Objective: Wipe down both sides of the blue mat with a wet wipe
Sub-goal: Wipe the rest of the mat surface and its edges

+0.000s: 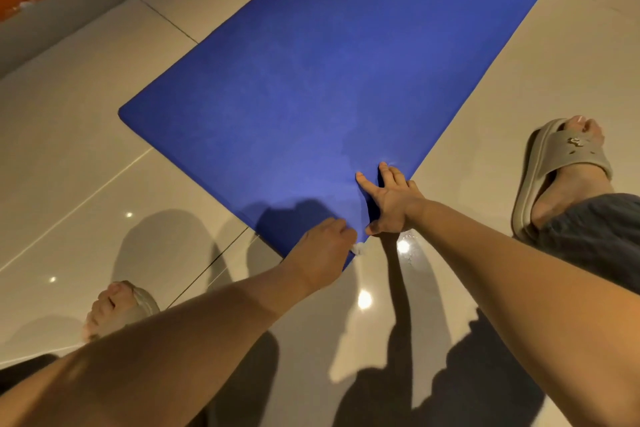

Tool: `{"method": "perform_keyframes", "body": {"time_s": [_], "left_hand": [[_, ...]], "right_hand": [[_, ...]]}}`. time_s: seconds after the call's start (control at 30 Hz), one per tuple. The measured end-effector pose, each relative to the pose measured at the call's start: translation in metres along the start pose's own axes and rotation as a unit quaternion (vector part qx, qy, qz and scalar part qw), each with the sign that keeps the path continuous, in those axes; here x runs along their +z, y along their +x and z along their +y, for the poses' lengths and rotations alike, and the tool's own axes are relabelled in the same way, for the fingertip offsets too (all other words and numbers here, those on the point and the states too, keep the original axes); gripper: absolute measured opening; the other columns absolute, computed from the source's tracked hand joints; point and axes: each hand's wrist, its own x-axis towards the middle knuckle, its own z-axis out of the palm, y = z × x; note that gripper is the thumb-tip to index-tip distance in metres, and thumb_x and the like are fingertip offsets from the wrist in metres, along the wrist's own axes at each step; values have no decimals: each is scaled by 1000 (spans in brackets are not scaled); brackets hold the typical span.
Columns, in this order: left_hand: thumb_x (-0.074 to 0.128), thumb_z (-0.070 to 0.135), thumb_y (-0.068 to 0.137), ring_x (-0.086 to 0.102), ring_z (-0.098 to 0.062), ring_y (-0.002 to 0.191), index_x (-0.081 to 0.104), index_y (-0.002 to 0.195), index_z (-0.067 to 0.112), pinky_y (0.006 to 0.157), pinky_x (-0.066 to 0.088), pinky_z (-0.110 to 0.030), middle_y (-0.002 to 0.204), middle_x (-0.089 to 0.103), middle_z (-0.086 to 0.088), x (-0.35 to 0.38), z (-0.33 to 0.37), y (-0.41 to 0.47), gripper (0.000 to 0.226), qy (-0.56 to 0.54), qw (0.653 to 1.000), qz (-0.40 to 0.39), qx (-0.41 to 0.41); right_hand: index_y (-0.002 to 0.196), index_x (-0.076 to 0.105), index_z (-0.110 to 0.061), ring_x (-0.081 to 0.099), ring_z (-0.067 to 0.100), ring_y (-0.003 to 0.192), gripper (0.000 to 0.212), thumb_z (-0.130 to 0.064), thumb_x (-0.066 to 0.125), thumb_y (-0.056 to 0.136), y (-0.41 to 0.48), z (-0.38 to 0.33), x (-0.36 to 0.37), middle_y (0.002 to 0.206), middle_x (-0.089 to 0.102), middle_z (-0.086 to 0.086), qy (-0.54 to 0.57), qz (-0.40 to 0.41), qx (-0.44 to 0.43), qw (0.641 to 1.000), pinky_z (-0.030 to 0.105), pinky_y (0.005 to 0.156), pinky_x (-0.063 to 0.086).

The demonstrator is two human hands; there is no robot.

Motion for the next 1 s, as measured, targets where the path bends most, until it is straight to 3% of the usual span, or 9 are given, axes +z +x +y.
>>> {"method": "perform_keyframes", "body": {"time_s": [0.13, 0.2, 0.4, 0.5, 0.6, 0.7, 0.83, 0.93, 1.0], "left_hand": [[54, 9, 93, 56, -25, 103, 59, 116, 14, 85, 51, -38, 116, 58, -9, 19, -1, -45, 24, 29, 995, -39, 88], [55, 8, 93, 57, -25, 102, 59, 115, 14, 83, 51, -37, 116, 59, -10, 22, 0, -49, 24, 40, 995, -28, 90], [51, 12, 97, 55, -17, 93, 55, 105, 18, 79, 45, -26, 105, 59, -5, -10, 1, 23, 11, 13, 998, 32, -46], [51, 13, 96, 55, -21, 99, 56, 108, 17, 86, 50, -32, 108, 58, -5, 3, -10, 1, 13, 23, 1000, -5, 8], [51, 13, 98, 53, -24, 111, 54, 127, 14, 93, 52, -39, 122, 55, -7, 17, -19, -49, 29, 8, 997, -38, 64], [50, 8, 97, 53, -24, 108, 56, 122, 14, 89, 51, -38, 120, 54, -8, 11, -24, -55, 27, -7, 996, -56, 75], [54, 6, 93, 58, -23, 99, 57, 110, 17, 70, 42, -31, 110, 58, -6, -8, -14, -13, 20, 11, 999, -29, -25], [52, 6, 95, 59, -23, 91, 55, 102, 17, 70, 40, -27, 103, 59, -6, -14, -30, 17, 13, -58, 976, 50, -203], [52, 9, 97, 58, -21, 91, 47, 95, 19, 72, 39, -26, 101, 58, -4, -9, -32, 13, 11, -48, 972, 68, -222]], "right_hand": [[158, -15, -38, -16, 37, 153, 121, -60, 74, 79, -1, 1, -2, 164, -21, 17, 0, -1, 0, 1000, 48, 123, 10], [158, -16, -38, -16, 37, 153, 120, -59, 74, 80, 0, 0, 0, 164, -22, 17, -3, 6, 2, 1000, 48, 123, 10], [158, -15, -38, -14, 36, 153, 121, -63, 73, 79, 0, 2, 0, 165, -20, 17, -5, 6, 0, 1000, 49, 123, 11], [158, -15, -38, -13, 37, 153, 118, -59, 73, 82, -1, 1, -3, 165, -19, 16, -10, 0, -3, 1000, 50, 123, 11], [158, -15, -38, -13, 38, 153, 116, -58, 72, 84, -2, -1, -5, 165, -20, 16, -18, -3, 0, 1000, 51, 123, 11], [157, -16, -38, -13, 38, 153, 117, -57, 72, 83, -2, -3, -4, 164, -21, 17, -18, -6, 5, 1000, 51, 123, 12], [157, -17, -38, -14, 37, 153, 121, -55, 75, 81, 0, -7, -4, 164, -21, 18, -16, -9, 17, 1000, 50, 122, 14], [157, -18, -36, -14, 39, 153, 122, -52, 76, 81, 2, -12, -4, 164, -21, 18, -22, -18, 32, 999, 50, 122, 15], [157, -18, -35, -14, 40, 153, 121, -47, 76, 82, 3, -16, -6, 164, -21, 19, -26, -27, 37, 999, 50, 123, 15]]}}
